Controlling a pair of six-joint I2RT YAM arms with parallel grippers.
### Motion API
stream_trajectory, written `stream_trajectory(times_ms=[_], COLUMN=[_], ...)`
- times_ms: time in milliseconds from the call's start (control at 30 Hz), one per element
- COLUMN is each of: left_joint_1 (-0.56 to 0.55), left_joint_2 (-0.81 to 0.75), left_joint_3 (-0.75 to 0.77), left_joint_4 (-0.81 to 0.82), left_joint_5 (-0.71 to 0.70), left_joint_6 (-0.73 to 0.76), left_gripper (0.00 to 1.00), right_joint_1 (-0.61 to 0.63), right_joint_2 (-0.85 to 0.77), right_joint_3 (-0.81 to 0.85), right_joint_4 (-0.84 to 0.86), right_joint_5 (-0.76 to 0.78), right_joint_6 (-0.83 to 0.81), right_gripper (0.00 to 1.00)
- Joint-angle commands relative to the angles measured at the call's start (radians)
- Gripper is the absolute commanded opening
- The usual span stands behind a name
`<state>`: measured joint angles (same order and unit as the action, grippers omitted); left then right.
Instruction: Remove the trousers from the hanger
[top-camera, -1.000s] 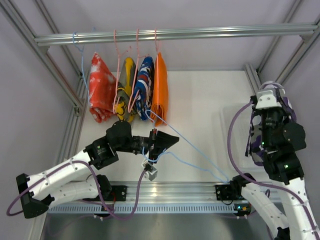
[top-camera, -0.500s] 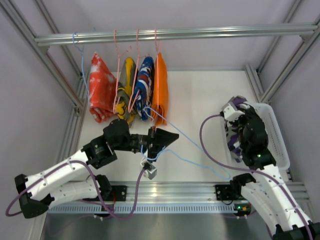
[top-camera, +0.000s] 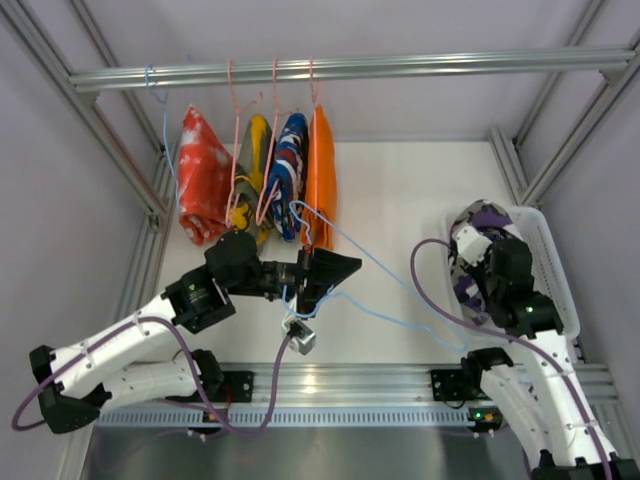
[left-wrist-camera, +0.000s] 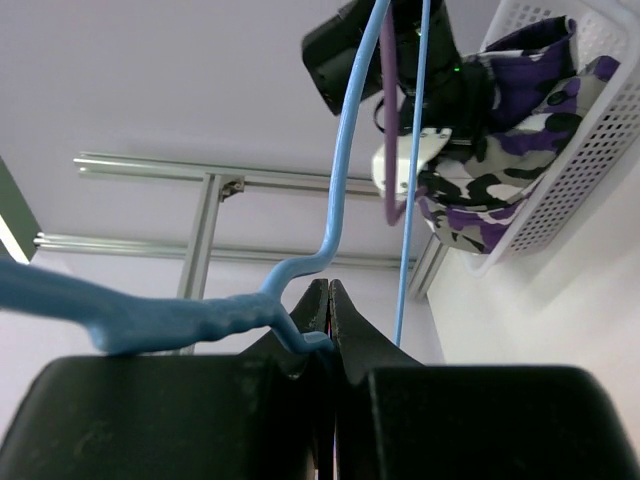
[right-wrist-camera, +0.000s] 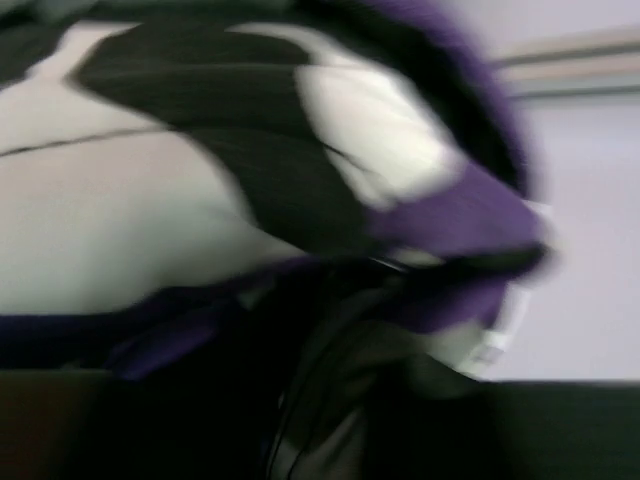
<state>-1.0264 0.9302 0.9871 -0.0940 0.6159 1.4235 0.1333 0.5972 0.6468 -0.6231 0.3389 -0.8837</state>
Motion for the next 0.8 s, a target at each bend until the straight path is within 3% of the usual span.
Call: stream_trajectory(times_ms=[0,33,67,100,233,367,567,667,700,767], left_joint_1=[-0.004,-0.003,-0.003,-0.003,-0.003,-0.003,-0.004,-0.004,-0.003,-0.004], left_joint_2=[0.009,0.009,0.007,0.006,-0.011,-0.036,-0.057,-0.024,-0.010,0.045], left_joint_3=[0.058,0.058,0.061,0.062,0.062,0.044,0.050,0.079,0.096,0.169], left_joint_4=[0.000,-0.001,-0.010,-0.016,-0.053,-0.111,-0.226,-0.262,-0.266,-0.295], left_joint_5=[0.038,0.038,0.041,0.039,0.053,0.070,0.067,0.059,0.058,0.035], left_joint_6=[0.052,0.054,0.058,0.063,0.084,0.176,0.255,0.258,0.247,0.206], left_gripper=[0.00,0.00,0.00,0.00,0.00,0.00,0.00,0.00,0.00,0.00], right_joint_1=[-0.026,-0.027,-0.029,-0.029,-0.029,-0.027,-0.015,-0.008,-0.009,-0.012], right_joint_2=[0.064,0.055,0.041,0.024,-0.065,-0.152,-0.316,-0.272,-0.245,-0.130], right_joint_3=[0.014,0.071,0.108,0.152,0.408,0.546,0.663,0.741,0.767,0.853], right_joint_4=[-0.276,-0.303,-0.317,-0.331,-0.426,-0.501,-0.403,-0.340,-0.342,-0.438], right_joint_5=[-0.095,-0.115,-0.142,-0.208,-0.377,-0.526,-0.688,-0.906,-1.051,-1.212], right_joint_6=[0.083,0.100,0.129,0.141,0.176,0.224,0.375,0.510,0.532,0.476], right_gripper=[0.41,0.57,0.63,0.75,0.87,0.89,0.89,0.86,0.84,0.82])
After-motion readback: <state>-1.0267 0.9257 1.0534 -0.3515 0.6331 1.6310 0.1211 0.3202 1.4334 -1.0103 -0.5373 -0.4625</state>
